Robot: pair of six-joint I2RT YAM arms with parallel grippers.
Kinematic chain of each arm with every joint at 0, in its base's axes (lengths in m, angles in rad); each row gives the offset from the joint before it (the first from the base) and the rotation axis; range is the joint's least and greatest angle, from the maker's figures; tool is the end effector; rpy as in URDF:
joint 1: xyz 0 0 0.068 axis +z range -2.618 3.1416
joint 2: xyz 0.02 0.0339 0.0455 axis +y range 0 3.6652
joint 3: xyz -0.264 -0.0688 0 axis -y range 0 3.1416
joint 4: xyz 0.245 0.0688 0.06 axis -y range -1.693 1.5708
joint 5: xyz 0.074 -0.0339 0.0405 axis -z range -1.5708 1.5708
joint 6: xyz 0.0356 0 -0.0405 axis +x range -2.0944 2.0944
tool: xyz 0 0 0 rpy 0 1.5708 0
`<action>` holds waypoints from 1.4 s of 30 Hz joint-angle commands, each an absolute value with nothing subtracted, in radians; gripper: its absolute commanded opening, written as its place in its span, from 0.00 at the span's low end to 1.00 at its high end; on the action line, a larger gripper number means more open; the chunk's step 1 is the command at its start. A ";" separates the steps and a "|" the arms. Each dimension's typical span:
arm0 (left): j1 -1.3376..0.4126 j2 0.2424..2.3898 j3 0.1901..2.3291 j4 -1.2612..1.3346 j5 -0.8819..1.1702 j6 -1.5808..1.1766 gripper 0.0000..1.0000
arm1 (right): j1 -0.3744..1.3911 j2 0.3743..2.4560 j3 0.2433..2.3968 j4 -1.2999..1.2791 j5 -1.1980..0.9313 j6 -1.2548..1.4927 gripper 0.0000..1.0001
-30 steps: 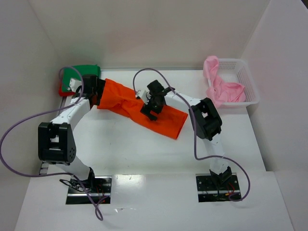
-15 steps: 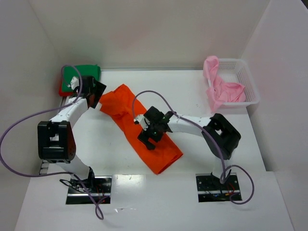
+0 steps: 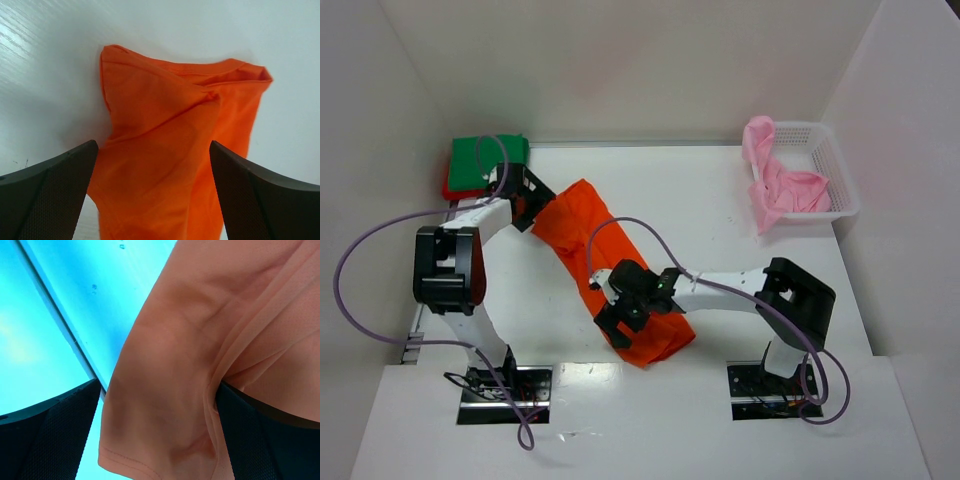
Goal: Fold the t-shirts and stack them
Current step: Rotate the tshirt 90 degrees
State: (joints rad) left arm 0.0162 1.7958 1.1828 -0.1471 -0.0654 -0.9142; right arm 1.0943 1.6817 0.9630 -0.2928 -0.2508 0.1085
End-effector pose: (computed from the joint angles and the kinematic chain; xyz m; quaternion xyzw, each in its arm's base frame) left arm 0.3931 0.0087 0.2035 -0.4236 0.8151 -0.1440 0.3681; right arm 0.1438 0.2979 0.1678 -0.4816 0.8238 0.2541 0.1578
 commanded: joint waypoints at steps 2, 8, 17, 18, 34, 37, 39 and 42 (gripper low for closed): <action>0.000 1.867 1.238 -0.092 -0.032 -0.864 1.00 | 1.098 1.674 0.953 -0.242 -0.216 0.135 1.00; -0.047 1.999 1.364 -0.101 -0.008 -0.827 1.00 | 1.098 1.629 0.948 -0.226 -0.164 0.199 1.00; -0.101 2.155 1.610 -0.228 -0.046 -0.720 1.00 | 1.098 1.597 0.957 -0.322 0.050 0.204 1.00; -0.115 2.167 1.636 -0.238 -0.046 -0.704 1.00 | 1.098 1.597 0.957 -0.322 0.051 0.221 1.00; -0.238 2.485 2.204 -0.466 0.009 -0.562 1.00 | 1.037 1.539 0.844 -0.250 0.016 0.350 1.00; -0.247 2.511 2.249 -0.475 0.049 -0.526 1.00 | 1.037 1.578 0.853 -0.238 -0.012 0.359 1.00; -0.276 2.551 2.308 -0.500 0.049 -0.512 1.00 | 1.037 1.620 0.880 -0.229 -0.029 0.359 1.00; -0.287 2.635 2.429 -0.592 0.058 -0.503 1.00 | 1.037 1.657 0.916 -0.229 -0.055 0.350 1.00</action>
